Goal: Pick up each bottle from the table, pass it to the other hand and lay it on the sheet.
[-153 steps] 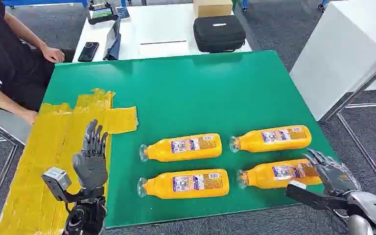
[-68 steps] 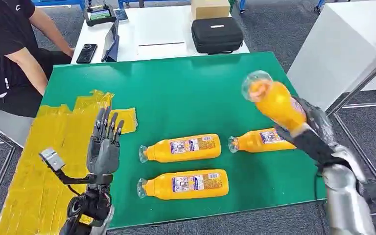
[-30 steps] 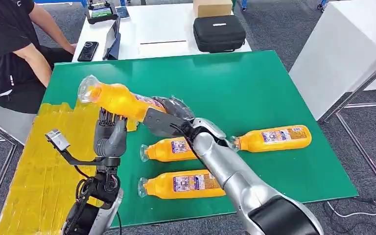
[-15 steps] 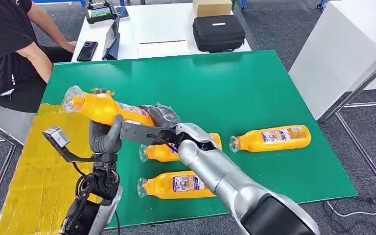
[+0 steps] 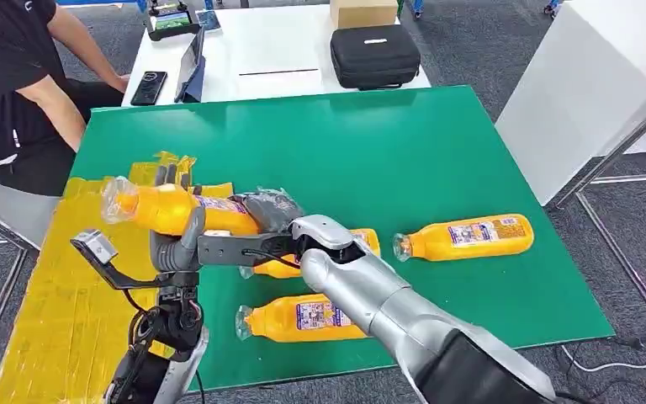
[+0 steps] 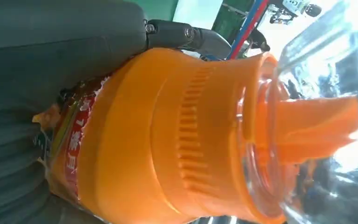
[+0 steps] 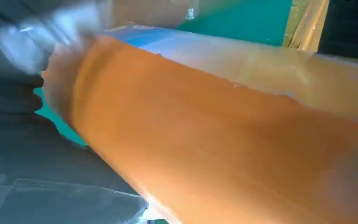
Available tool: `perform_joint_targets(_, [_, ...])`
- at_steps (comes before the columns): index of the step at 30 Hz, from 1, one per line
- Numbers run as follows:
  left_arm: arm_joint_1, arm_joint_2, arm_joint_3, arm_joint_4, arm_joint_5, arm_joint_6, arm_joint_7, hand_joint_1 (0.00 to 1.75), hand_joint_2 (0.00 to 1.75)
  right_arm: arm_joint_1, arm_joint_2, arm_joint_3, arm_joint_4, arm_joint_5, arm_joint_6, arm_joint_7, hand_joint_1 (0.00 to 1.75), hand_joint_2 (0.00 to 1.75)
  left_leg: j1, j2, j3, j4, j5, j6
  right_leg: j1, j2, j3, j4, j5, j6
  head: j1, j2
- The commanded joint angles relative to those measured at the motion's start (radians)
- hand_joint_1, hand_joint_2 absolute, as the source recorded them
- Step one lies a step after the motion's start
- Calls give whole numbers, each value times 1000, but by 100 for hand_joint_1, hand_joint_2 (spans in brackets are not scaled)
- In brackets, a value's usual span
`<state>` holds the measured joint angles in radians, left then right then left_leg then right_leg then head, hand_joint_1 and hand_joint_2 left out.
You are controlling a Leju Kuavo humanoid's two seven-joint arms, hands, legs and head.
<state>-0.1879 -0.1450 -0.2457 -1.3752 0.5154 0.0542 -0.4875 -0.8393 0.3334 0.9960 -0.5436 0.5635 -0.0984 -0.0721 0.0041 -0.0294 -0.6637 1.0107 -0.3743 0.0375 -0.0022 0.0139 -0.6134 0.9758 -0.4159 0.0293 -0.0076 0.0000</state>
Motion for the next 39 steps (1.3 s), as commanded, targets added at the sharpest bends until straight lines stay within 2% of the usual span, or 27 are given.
perform_joint_targets(1, [-136, -24, -114, 75, -12, -22, 15, 0, 175, 35, 16, 182, 26, 10, 16, -5, 175, 175, 1, -4, 4, 0, -1, -1, 1, -7, 6, 0, -3, 0, 0, 0])
perform_joint_targets(2, [-139, -26, -117, 78, -11, -22, 17, 0, 175, 33, 16, 190, 22, 12, 16, -3, 175, 175, 1, -3, 2, 0, 0, -1, 1, -5, 4, -1, -2, 0, 0, 0])
perform_joint_targets(3, [-141, -27, -120, 79, -10, -23, 17, 0, 175, 33, 16, 194, 15, 11, 16, 0, 175, 175, 1, -4, 8, 1, -3, -2, 2, -9, 10, 1, -5, 0, 0, 0])
perform_joint_targets(9, [-154, -28, -124, 82, -4, -16, 21, 0, 175, 54, 16, 276, -36, 33, 11, 22, 175, 175, 1, -2, 2, 0, 0, -1, 1, -5, 3, 0, -2, 0, 0, 0])
perform_joint_targets(11, [-154, -29, -127, 84, 9, -23, 26, 0, 175, 56, 16, 287, -41, 22, 10, 30, 175, 175, 1, -3, 6, 1, -2, -2, 2, -8, 8, 0, -4, -1, 0, 0])
perform_joint_targets(12, [-153, -29, -129, 83, 14, -26, 25, 101, 175, 55, 16, 293, -40, 13, 7, 36, 175, 175, 1, -3, 3, 0, -1, -2, 1, -6, 6, 0, -3, -1, 0, 0])
perform_joint_targets(13, [-152, -30, -129, 79, 15, -28, 22, 175, 175, 54, 16, 291, -38, 7, 5, 37, 175, 175, 1, -3, 5, 0, -2, -2, 1, -7, 7, 0, -4, -1, 0, 0])
perform_joint_targets(22, [-118, -18, -110, 30, 27, -25, 13, 175, 175, 35, 16, 308, -40, -21, 14, 29, 175, 175, 1, -1, 1, 0, 0, -1, 1, -3, 3, 0, -1, 0, 0, 0])
perform_joint_targets(24, [-113, -18, -108, 23, 27, -26, 13, 175, 175, 35, 16, 311, -42, -28, 15, 37, 175, 175, 1, -2, 6, 1, -3, -2, 2, -7, 9, 1, -5, -1, 0, 0])
perform_joint_targets(27, [-115, -21, -106, 27, 27, -25, 13, 175, 175, 38, 16, 314, -40, -38, 8, 36, 175, 175, 1, -1, 2, 0, -1, -1, 2, -4, 4, 0, -2, 0, 0, 0])
perform_joint_targets(29, [-115, -22, -104, 29, 27, -25, 13, 175, 175, 39, 16, 315, -38, -40, 3, 37, 175, 175, 1, -2, 7, 1, -3, -2, 1, -7, 9, 1, -5, -1, 0, 0])
perform_joint_targets(32, [-118, -25, -103, 37, 27, -25, 13, 175, 175, 42, 16, 310, -32, -45, -6, 42, 175, 175, 1, -1, 2, 0, -1, -1, 1, -4, 4, 0, -2, 0, 0, 0])
perform_joint_targets(33, [-118, -26, -103, 38, 27, -25, 13, 175, 175, 42, 16, 309, -30, -46, -9, 44, 175, 175, 1, -2, 8, 1, -3, -2, 1, -7, 10, 1, -6, -1, 0, 0])
perform_joint_targets(34, [-119, -26, -101, 37, 27, -25, 12, 175, 175, 44, 16, 293, -28, -56, -35, 31, 38, 175, 1, -2, 3, 0, -1, -1, 1, -6, 5, 0, -3, 0, 0, 0])
perform_joint_targets(35, [-120, -24, -100, 33, 22, -25, 5, 175, 175, 43, 16, 278, -18, -64, -52, 13, 0, 175, 1, -2, 5, 0, -2, -2, 2, -7, 8, 0, -4, -1, 0, 0])
perform_joint_targets(36, [-117, -17, -94, 18, 13, -19, -9, 175, 175, 34, 16, 262, 6, -59, -82, 13, 0, 0, 1, -3, 5, 1, -2, -2, 2, -7, 7, 0, -4, -1, 0, 0])
perform_joint_targets(39, [-106, 14, -58, -42, -42, 19, -44, 175, 175, 8, 7, 161, 106, -44, -165, -27, 0, 0, 1, -2, 3, 1, -1, -2, 2, -6, 5, 1, -3, -1, 0, 0])
